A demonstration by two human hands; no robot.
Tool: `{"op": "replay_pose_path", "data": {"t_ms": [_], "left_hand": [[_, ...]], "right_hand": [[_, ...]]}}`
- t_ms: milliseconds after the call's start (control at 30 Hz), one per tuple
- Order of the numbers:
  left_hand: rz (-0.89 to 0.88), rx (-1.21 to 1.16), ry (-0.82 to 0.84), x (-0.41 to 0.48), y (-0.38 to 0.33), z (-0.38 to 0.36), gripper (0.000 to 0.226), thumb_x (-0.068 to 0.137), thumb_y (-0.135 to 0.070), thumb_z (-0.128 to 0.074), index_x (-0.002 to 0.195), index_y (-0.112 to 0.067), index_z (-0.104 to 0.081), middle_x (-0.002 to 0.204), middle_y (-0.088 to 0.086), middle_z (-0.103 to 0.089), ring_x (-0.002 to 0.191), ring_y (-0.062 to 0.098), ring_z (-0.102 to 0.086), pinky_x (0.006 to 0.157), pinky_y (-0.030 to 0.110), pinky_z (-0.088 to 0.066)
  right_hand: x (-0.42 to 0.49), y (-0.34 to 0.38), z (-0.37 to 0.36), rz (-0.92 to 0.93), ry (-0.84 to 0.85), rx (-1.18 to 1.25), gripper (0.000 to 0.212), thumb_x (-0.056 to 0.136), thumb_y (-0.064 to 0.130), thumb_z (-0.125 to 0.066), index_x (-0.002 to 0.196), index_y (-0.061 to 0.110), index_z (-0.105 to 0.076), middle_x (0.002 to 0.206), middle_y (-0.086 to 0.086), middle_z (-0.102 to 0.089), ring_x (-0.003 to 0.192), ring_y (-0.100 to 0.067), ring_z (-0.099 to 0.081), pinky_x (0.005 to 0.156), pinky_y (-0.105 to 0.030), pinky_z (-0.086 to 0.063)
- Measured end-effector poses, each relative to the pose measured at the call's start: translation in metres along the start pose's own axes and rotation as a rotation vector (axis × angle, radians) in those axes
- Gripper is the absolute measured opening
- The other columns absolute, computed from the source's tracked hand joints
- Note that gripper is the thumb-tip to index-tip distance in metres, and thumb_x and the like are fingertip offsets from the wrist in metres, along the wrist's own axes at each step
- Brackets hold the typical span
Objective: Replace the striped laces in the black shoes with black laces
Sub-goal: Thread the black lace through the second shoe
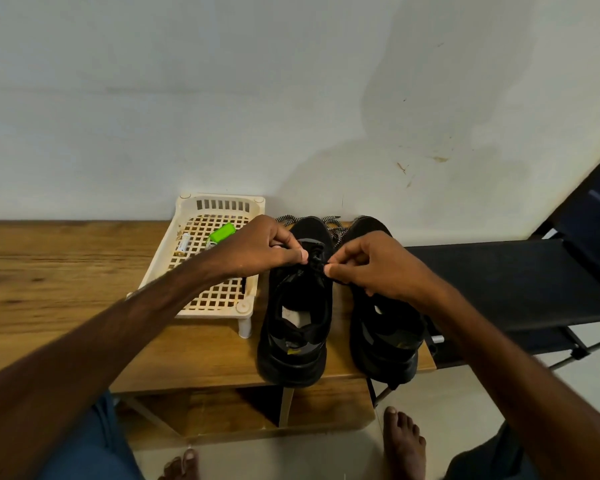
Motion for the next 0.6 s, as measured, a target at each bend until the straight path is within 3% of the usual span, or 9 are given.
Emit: {"op": "replay_pose_path", "data": {"t_ms": [100, 167, 233, 333, 467, 600], "left_hand": [[-0.019, 0.016, -0.035, -0.003, -0.003, 0.002, 0.009, 0.089, -0.028, -0.078, 0.095, -0.023, -0.082, 0.084, -0.008, -0.078, 0.078, 0.007, -0.073, 0.082, 0.035, -0.06], [-0.029, 0.006, -0.042, -0.005, -0.004, -0.001, 0.008, 0.089, -0.027, -0.077, 0.093, -0.022, -0.082, 0.064, -0.006, -0.071, 0.057, 0.005, -0.062, 0.073, 0.034, -0.056], [-0.023, 0.01, -0.042, -0.005, -0.003, -0.002, 0.009, 0.09, -0.026, -0.077, 0.094, -0.02, -0.082, 0.054, -0.005, -0.064, 0.052, 0.009, -0.054, 0.07, 0.037, -0.055], [-0.006, 0.033, -0.05, -0.004, -0.001, 0.001, 0.009, 0.089, -0.028, -0.078, 0.093, -0.021, -0.082, 0.069, -0.006, -0.074, 0.065, 0.015, -0.069, 0.072, 0.036, -0.058], [0.016, 0.019, -0.027, 0.0, 0.005, 0.001, 0.009, 0.087, -0.028, -0.08, 0.092, -0.021, -0.083, 0.086, -0.014, -0.078, 0.082, -0.002, -0.072, 0.067, 0.007, -0.05], [0.039, -0.003, -0.029, 0.003, 0.01, 0.002, 0.008, 0.085, -0.03, -0.081, 0.088, -0.022, -0.083, 0.088, -0.009, -0.079, 0.086, 0.003, -0.073, 0.073, 0.014, -0.056]], "right_hand": [[-0.002, 0.008, -0.007, 0.091, -0.047, -0.033, 0.019, 0.087, 0.04, -0.08, 0.095, 0.024, -0.08, 0.068, -0.005, -0.069, 0.054, -0.011, -0.052, 0.053, -0.021, -0.041], [-0.002, 0.014, -0.009, 0.128, -0.122, -0.1, 0.018, 0.086, 0.037, -0.081, 0.093, 0.021, -0.082, 0.065, -0.001, -0.069, 0.053, -0.009, -0.055, 0.053, -0.018, -0.043], [0.0, 0.018, -0.008, 0.133, -0.161, -0.143, 0.014, 0.089, 0.033, -0.08, 0.092, 0.02, -0.083, 0.063, 0.006, -0.068, 0.052, -0.003, -0.056, 0.052, -0.013, -0.042], [0.001, 0.012, 0.0, 0.086, -0.153, -0.128, 0.011, 0.088, 0.034, -0.08, 0.089, 0.023, -0.084, 0.066, 0.009, -0.071, 0.058, 0.001, -0.061, 0.053, -0.011, -0.043], [0.002, 0.0, 0.004, 0.03, -0.124, -0.088, 0.009, 0.086, 0.036, -0.082, 0.086, 0.027, -0.083, 0.072, 0.014, -0.074, 0.07, 0.0, -0.066, 0.062, -0.013, -0.047], [0.006, 0.005, -0.005, 0.06, -0.094, -0.106, 0.022, 0.084, 0.036, -0.083, 0.101, 0.023, -0.08, 0.092, 0.01, -0.077, 0.089, -0.001, -0.07, 0.081, -0.023, -0.058]]}}
Point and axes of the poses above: each hand's wrist, its own x-axis towards the middle knuckle, its own z-axis out of the back of the hand, y = z × x, the point moved 8 cm from there along x, towards the middle knuckle
